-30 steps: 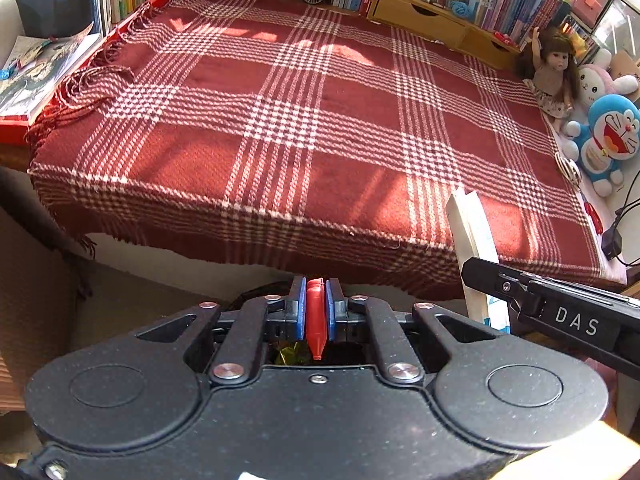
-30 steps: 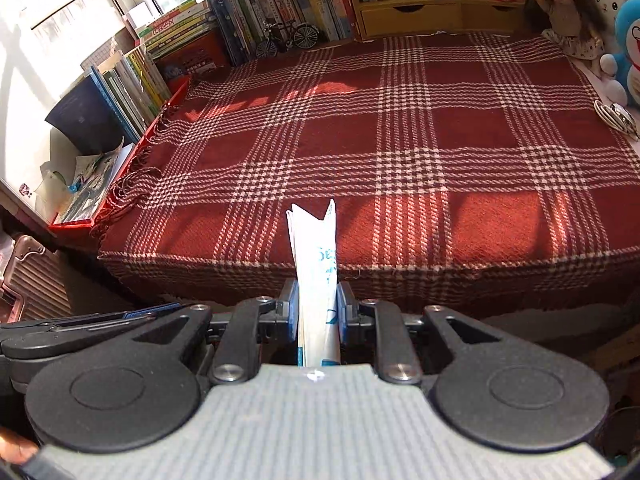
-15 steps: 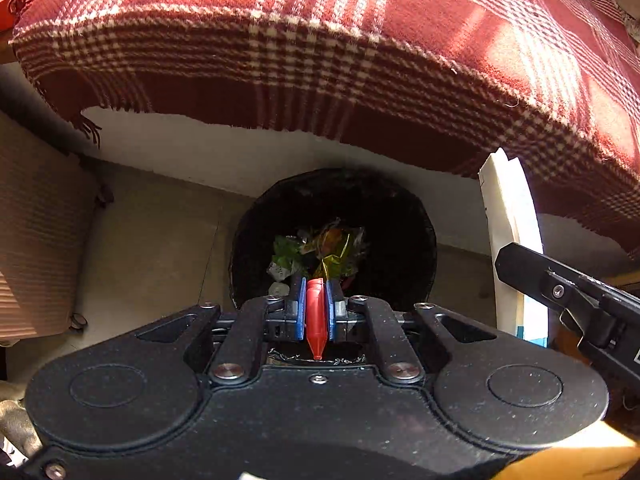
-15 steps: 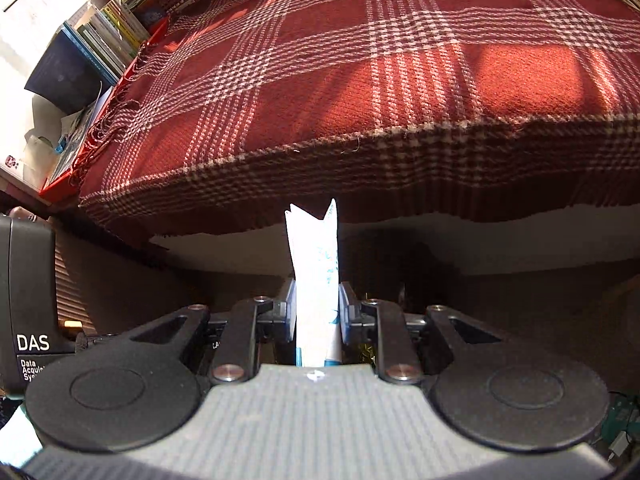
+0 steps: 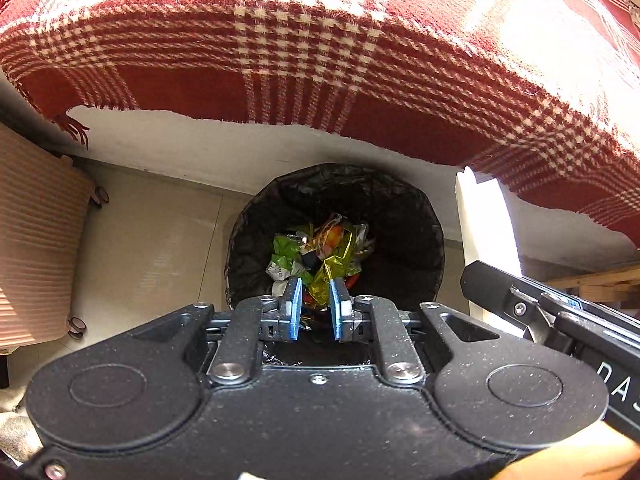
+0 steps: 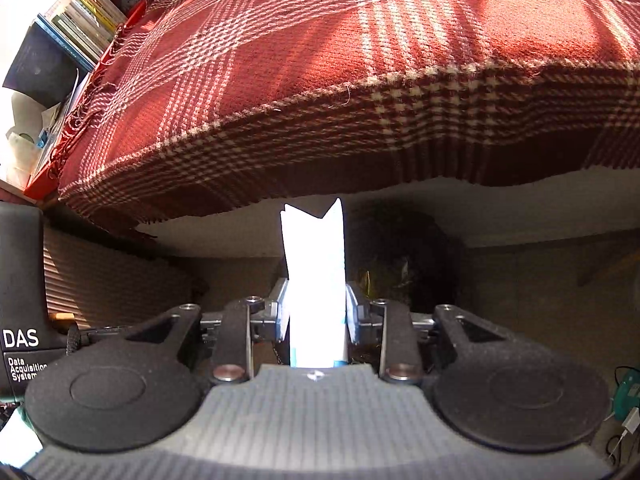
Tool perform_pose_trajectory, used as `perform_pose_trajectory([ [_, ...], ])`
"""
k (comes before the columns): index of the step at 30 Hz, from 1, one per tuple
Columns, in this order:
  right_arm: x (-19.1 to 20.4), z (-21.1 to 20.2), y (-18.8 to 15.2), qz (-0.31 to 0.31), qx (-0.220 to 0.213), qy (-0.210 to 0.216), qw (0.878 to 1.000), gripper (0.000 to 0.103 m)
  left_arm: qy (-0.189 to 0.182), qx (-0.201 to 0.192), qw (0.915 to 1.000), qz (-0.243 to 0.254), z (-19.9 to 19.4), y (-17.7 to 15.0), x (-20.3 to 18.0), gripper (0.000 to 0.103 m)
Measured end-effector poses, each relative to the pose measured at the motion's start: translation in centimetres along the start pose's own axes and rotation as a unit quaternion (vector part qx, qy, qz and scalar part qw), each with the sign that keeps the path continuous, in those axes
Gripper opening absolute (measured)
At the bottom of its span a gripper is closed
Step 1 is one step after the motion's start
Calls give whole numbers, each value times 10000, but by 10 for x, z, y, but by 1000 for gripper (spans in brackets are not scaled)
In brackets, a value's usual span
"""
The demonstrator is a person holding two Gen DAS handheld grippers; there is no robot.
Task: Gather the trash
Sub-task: 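Lower both held items into the trash bin and open both grippers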
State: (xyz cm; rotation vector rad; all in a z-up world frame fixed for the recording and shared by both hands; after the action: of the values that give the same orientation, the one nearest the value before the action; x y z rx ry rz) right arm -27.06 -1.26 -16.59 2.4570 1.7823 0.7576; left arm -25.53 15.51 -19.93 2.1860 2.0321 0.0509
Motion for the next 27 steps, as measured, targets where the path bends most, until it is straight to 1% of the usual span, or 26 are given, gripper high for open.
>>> perform_pose_trajectory([
  [1, -1, 1, 1, 16, 0, 3, 10000, 39, 10, 4, 10000, -13, 0, 0, 1, 22],
  [2, -1, 1, 1, 24, -3, 8, 10000, 41, 21, 6, 10000, -27, 1, 1, 1, 24],
  [5, -1, 4, 3, 21, 17, 5, 10000, 45, 53, 14, 10000, -65, 1, 2, 2, 29],
  [7, 0, 5, 4, 7, 22, -5, 10000, 45, 71, 4, 9999, -92, 1, 2, 4, 36],
  [11, -2, 7, 4, 27, 53, -2, 10000, 51, 104, 14, 9999, -116, 2, 4, 6, 41],
  [14, -4, 9, 4, 37, 80, 5, 10000, 55, 127, 29, 9998, -142, 3, 3, 8, 46],
  [16, -5, 9, 3, 53, 84, 2, 10000, 58, 147, 27, 9998, -165, 3, 3, 9, 51],
  [18, -6, 10, 3, 70, 88, 0, 9999, 64, 148, 43, 9997, -174, 4, 3, 9, 54],
  [23, -6, 9, 3, 88, 58, -19, 9999, 68, 208, 63, 9997, -125, 4, 2, 9, 57],
  [26, -5, 8, 3, 62, 47, -38, 10000, 69, 208, 79, 9997, -121, 5, 2, 9, 62],
  [27, -5, 7, 3, 51, 41, -46, 10000, 69, 209, 91, 9997, -119, 5, 2, 8, 66],
])
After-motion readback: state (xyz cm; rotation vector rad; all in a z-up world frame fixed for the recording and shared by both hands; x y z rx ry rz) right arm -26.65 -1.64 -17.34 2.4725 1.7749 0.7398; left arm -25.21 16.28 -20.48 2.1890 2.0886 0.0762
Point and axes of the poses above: each gripper's, at about its wrist camera, not at the fingertips, and z roughly the way its jaws point, x to its left, y to its top, the point moved 1 cm from there along z, roughly the way its jaws point, and after that the axes turned 3 degrees about -z, right-handed, at the moved point
